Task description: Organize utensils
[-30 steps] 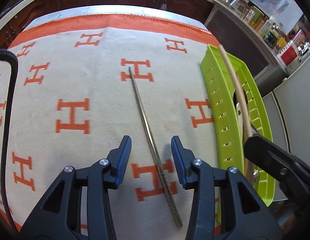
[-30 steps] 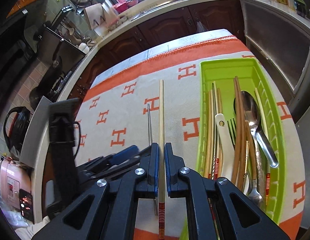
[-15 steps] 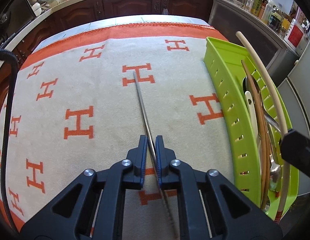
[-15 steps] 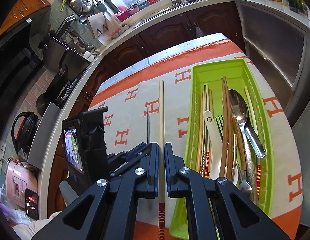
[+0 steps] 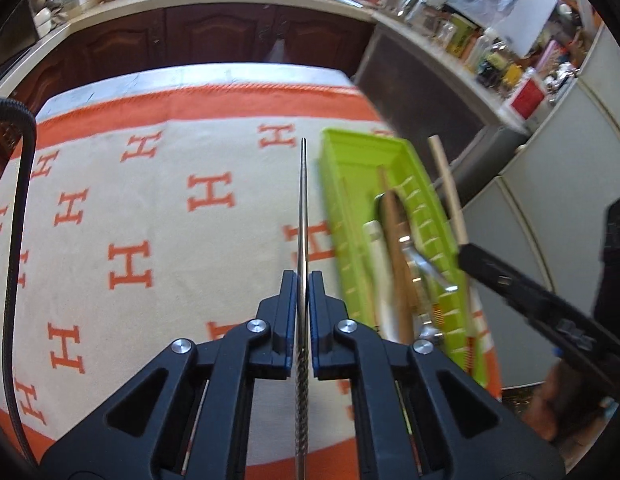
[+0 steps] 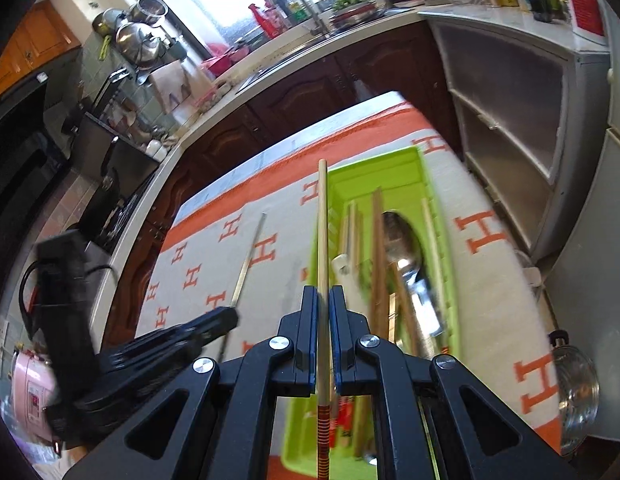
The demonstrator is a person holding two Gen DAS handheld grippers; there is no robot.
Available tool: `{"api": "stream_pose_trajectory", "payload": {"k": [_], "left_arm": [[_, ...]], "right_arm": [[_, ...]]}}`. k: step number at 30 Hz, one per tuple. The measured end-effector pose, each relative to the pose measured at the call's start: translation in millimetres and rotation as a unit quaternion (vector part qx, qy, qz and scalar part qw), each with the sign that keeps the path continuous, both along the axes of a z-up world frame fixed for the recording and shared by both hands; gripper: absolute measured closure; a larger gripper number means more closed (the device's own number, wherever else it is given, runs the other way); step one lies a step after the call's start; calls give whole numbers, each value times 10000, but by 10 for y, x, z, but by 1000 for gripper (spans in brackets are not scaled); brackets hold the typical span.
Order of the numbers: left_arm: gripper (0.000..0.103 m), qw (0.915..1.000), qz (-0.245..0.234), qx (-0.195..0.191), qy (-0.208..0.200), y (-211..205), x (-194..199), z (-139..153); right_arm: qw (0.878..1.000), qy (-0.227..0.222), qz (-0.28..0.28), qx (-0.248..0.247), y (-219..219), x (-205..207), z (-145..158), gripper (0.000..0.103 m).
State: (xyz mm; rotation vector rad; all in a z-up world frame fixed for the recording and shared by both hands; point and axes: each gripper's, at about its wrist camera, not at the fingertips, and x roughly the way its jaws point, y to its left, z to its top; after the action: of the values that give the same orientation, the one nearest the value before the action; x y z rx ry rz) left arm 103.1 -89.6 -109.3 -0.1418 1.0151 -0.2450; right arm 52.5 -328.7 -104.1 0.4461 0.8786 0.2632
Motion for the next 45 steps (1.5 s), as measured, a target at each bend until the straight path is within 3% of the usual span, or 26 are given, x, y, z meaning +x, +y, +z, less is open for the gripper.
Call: {"api": "stream_pose_trajectory", "payload": {"k": [6, 16, 17, 20, 23, 30, 35, 39, 45], "left_arm": [[99, 9992, -352, -179, -47, -382, 65, 155], [99, 9987, -331, -245, 297, -748, 375, -192], [99, 9984, -337, -267, 365, -758, 408, -250], [100, 9980, -348, -229, 481, -779, 437, -364], [99, 9976, -373, -133, 574, -791, 450, -437], [82, 9964, -507, -95, 671, -735, 350, -495], [78, 9968, -632, 19, 492, -744, 193, -401], [61, 9976, -620, 141, 284, -725, 91, -276], [54, 9977, -636, 184, 159, -634, -16, -169]], "right_arm": [[9994, 45, -322, -108, -319, 269, -63, 98], [9967, 414, -266, -648, -392, 766, -404, 97], [9965, 493, -216, -643, -399, 808, -447, 94], [9961, 576, -148, -653, -372, 902, -534, 75], [9968, 481, -113, -631, -332, 896, -541, 72], [9984, 306, -69, -464, -244, 695, -489, 54], [9987, 292, -73, -415, -217, 561, -465, 51], [9990, 234, -120, -367, -252, 462, -425, 48], [9991, 169, -116, -363, -261, 329, -345, 45]]}}
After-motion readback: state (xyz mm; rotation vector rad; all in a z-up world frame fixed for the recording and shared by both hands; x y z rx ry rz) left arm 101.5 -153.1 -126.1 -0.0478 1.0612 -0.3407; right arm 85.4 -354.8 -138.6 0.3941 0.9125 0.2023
